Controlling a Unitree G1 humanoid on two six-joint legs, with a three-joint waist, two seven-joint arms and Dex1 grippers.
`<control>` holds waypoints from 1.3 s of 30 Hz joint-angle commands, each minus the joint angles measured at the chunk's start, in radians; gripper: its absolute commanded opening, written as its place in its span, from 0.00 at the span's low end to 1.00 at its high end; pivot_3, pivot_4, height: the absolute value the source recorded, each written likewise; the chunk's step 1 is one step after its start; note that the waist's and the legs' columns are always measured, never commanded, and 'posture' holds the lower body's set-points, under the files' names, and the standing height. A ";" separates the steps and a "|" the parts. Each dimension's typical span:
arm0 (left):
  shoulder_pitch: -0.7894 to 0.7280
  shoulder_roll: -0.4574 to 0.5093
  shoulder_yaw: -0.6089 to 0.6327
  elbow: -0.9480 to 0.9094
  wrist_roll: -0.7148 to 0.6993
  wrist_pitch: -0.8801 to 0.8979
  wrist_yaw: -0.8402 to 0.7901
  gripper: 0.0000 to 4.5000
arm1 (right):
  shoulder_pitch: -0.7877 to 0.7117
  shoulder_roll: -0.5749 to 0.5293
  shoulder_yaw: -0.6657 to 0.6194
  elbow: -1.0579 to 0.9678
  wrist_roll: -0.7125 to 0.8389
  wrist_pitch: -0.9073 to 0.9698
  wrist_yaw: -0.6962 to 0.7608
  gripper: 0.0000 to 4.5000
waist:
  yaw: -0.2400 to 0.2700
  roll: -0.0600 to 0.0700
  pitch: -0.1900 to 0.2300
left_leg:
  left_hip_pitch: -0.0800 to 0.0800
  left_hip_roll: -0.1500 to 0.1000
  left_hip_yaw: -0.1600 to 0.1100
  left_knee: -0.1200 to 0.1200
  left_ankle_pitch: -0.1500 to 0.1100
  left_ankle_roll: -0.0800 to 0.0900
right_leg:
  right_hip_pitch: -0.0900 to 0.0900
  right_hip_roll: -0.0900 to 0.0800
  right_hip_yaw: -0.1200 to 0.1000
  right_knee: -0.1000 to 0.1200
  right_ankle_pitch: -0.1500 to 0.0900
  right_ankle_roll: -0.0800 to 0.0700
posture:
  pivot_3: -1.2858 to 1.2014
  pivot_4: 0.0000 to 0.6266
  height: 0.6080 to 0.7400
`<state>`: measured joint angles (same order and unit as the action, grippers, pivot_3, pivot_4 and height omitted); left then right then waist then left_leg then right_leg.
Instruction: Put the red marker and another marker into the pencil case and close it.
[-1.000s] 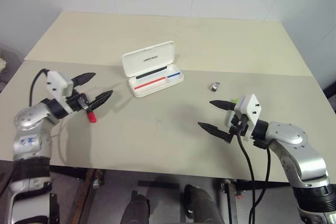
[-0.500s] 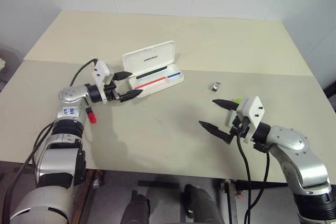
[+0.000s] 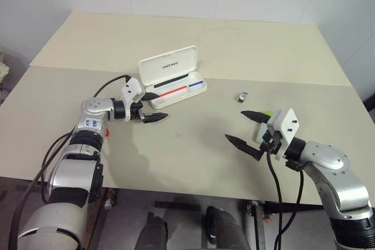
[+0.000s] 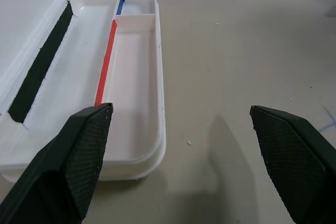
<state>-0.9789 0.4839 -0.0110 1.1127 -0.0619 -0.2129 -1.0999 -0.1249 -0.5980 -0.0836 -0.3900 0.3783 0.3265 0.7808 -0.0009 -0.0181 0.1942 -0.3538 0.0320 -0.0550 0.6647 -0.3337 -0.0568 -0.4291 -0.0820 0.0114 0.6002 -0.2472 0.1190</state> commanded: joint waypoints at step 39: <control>-0.094 -0.016 -0.091 0.089 0.193 0.065 0.201 0.44 | -0.076 -0.004 0.006 0.032 -0.026 -0.019 -0.005 1.00 | -0.001 0.000 0.000 | 0.003 -0.001 0.000 0.001 0.003 0.003 | 0.001 0.000 0.001 0.001 0.002 -0.001 | 0.52 0.24 1.00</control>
<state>-1.0774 0.4689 -0.0895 1.1882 0.1145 -0.1551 -0.8927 -0.1867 -0.5995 -0.0722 -0.3451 0.3525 0.3263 0.7807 -0.0020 -0.0184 0.1940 -0.3512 0.0314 -0.0549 0.6659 -0.3307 -0.0539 -0.4279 -0.0818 0.0128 0.6010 -0.2453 0.1182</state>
